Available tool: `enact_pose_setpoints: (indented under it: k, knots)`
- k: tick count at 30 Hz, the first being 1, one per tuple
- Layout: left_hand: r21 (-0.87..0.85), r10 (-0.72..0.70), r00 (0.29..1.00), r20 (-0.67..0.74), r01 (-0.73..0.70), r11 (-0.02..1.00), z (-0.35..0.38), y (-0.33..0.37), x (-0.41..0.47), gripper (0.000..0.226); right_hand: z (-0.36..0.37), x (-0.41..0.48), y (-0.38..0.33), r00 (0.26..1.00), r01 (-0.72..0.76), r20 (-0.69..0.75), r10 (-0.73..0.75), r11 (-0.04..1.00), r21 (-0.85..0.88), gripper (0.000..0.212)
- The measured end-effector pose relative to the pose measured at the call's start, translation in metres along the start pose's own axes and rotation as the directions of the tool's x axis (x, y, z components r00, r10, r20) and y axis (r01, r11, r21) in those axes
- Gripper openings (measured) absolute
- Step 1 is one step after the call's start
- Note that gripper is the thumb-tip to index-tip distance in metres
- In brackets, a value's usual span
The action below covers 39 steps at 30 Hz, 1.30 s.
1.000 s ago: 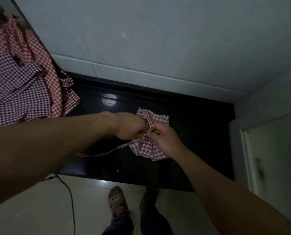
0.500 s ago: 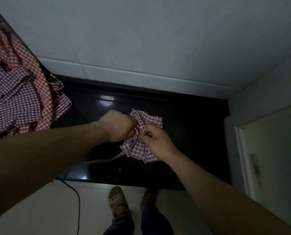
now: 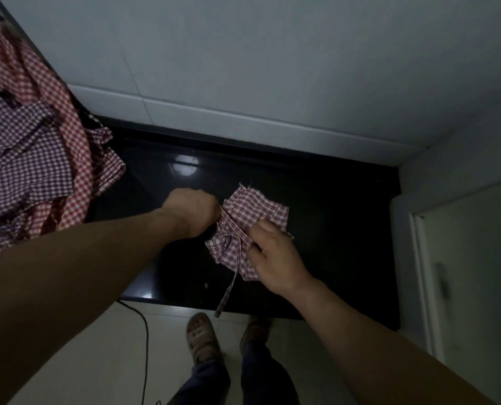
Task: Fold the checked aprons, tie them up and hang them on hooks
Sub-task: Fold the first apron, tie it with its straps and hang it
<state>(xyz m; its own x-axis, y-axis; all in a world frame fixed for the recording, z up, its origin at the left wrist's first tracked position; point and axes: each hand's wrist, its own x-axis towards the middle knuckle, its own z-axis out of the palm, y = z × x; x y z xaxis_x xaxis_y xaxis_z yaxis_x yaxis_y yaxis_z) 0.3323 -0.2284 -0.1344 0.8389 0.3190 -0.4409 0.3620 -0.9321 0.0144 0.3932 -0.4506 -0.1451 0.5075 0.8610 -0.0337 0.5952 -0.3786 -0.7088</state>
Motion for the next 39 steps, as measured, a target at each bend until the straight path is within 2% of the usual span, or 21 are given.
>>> enact_pose_setpoints:
  k: [6, 9, 11, 12, 13, 14, 15, 16, 18, 19, 22, 24, 26, 29, 34, 37, 39]
  knots:
    - [-0.082, -0.098, 0.995, -0.004, 0.097, 0.992, 0.003, 0.001, 0.002, 0.04, -0.002, -0.003, -0.001, 1.0, -0.014, 0.014, 0.014, 1.0, -0.006, 0.018]
    - [-0.173, -0.113, 0.994, -0.012, 0.109, 0.979, 0.002, -0.001, -0.008, 0.043, -0.014, 0.001, -0.006, 0.991, -0.104, 0.093, 0.099, 0.993, 0.053, 0.006]
    - [-0.262, -0.127, 0.991, -0.047, 0.111, 0.959, -0.002, 0.003, -0.015, 0.036, -0.027, 0.007, -0.021, 0.971, -0.236, 0.012, 0.237, 0.959, 0.159, 0.028]
    - [-0.327, -0.138, 0.989, -0.061, 0.111, 0.939, -0.003, 0.007, -0.017, 0.031, -0.032, 0.011, -0.03, 0.964, -0.235, -0.09, 0.25, 0.96, 0.153, 0.034]
    - [-0.402, -0.149, 0.986, -0.069, 0.11, 0.909, -0.005, 0.011, -0.019, 0.029, -0.034, 0.015, -0.041, 0.964, -0.172, -0.192, 0.186, 0.981, 0.084, 0.036]
    - [-0.48, -0.162, 0.985, -0.065, 0.111, 0.87, -0.005, 0.016, -0.02, 0.029, -0.033, 0.02, -0.05, 0.97, -0.081, -0.235, 0.064, 0.995, -0.064, 0.035]
    - [-0.549, -0.177, 0.983, -0.057, 0.117, 0.828, -0.004, 0.02, -0.021, 0.029, -0.028, 0.023, -0.056, 0.979, 0.013, -0.197, -0.058, 0.975, -0.222, 0.031]
    - [-0.593, -0.196, 0.98, -0.046, 0.131, 0.794, -0.003, 0.022, -0.021, 0.027, -0.02, 0.024, -0.056, 0.986, 0.075, -0.113, -0.12, 0.937, -0.34, 0.028]
    - [-0.61, -0.245, 0.969, -0.04, 0.171, 0.774, 0.002, 0.022, -0.021, 0.026, -0.007, 0.019, -0.04, 0.995, 0.086, 0.001, -0.096, 0.889, -0.449, 0.021]
    - [-0.601, -0.269, 0.962, -0.038, 0.193, 0.776, 0.005, 0.02, -0.021, 0.027, -0.005, 0.015, -0.028, 0.998, 0.052, -0.007, -0.062, 0.879, -0.475, 0.018]
    - [-0.616, -0.316, 0.949, -0.016, 0.24, 0.75, 0.015, 0.016, -0.023, 0.033, -0.01, 0.007, -0.005, 0.988, -0.108, -0.15, 0.043, 0.883, -0.457, 0.01]
    - [-0.69, -0.327, 0.944, 0.035, 0.26, 0.676, 0.017, 0.016, -0.027, 0.038, -0.011, 0.01, -0.002, 0.976, -0.179, -0.194, 0.104, 0.887, -0.426, 0.011]
    - [-0.734, -0.314, 0.945, 0.092, 0.277, 0.62, 0.013, 0.024, -0.032, 0.052, -0.008, 0.015, -0.002, 0.975, -0.197, -0.177, 0.132, 0.88, -0.433, 0.012]
    - [-0.665, -0.31, 0.946, 0.098, 0.294, 0.687, 0.013, 0.044, -0.034, 0.068, 0.0, 0.022, -0.004, 0.979, -0.192, -0.15, 0.142, 0.89, -0.413, 0.012]
    - [-0.636, -0.39, 0.919, -0.049, 0.272, 0.722, 0.027, 0.058, -0.027, 0.036, 0.008, 0.014, 0.011, 0.98, -0.164, -0.172, 0.097, 0.882, -0.441, 0.014]
    - [-0.575, -0.375, 0.91, -0.177, 0.214, 0.79, 0.036, 0.052, -0.026, 0.031, 0.01, 0.007, 0.026, 0.985, -0.128, -0.163, 0.06, 0.885, -0.447, 0.014]
    - [-0.558, -0.362, 0.907, -0.215, 0.19, 0.808, 0.041, 0.051, -0.025, 0.029, 0.012, 0.008, 0.032, 0.985, -0.129, -0.162, 0.062, 0.883, -0.451, 0.017]
